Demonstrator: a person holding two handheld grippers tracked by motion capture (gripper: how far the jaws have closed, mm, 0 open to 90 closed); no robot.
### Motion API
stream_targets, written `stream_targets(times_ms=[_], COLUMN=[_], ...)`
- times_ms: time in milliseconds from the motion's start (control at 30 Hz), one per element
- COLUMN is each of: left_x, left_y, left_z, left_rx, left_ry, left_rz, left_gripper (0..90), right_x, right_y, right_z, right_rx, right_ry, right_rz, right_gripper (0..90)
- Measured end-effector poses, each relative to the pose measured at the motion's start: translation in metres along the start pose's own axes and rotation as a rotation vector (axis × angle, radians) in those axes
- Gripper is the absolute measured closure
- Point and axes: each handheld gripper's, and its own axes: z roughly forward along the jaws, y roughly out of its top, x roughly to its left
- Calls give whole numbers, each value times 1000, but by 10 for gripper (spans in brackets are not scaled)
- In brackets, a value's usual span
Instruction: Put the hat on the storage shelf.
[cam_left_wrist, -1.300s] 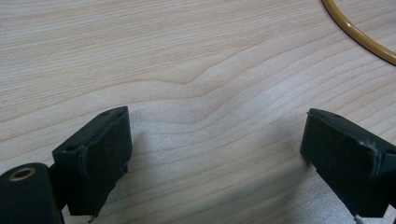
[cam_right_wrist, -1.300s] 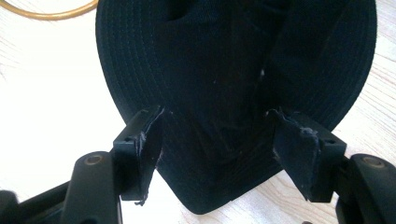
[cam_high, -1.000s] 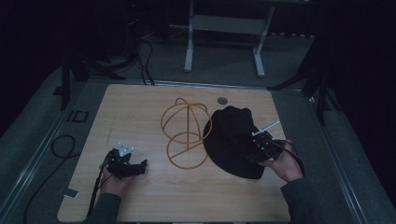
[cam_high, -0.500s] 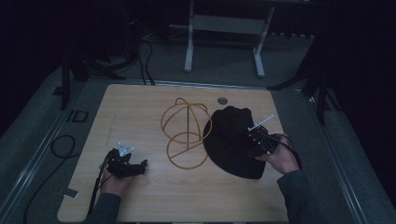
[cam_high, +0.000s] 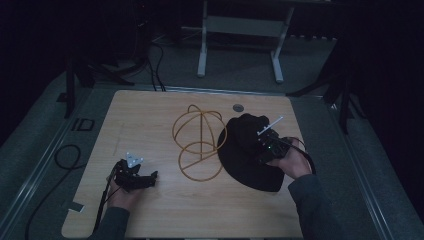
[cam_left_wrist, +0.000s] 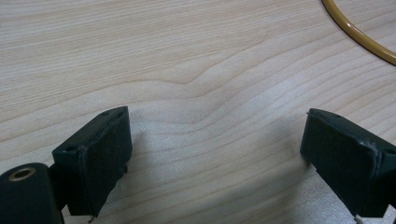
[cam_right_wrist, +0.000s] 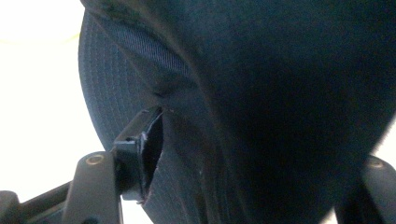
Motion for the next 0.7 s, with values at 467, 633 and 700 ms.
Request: stream_targets(times_ms=[467,633,700], left_x=[0,0,0], left_y=[0,0,0], left_z=[0,0,0], left_rx=[0,0,0], left_ry=[0,0,0], left_rz=[-1,0,0], left_gripper=[94,94,94], right_x=[-9,-9,-10], right_y=[8,10,10], right_z=[5,2,0], right_rx=[81,90,84], right_ry=[42,24,7], right_rz=[34,32,26], right_gripper=[781,855,867])
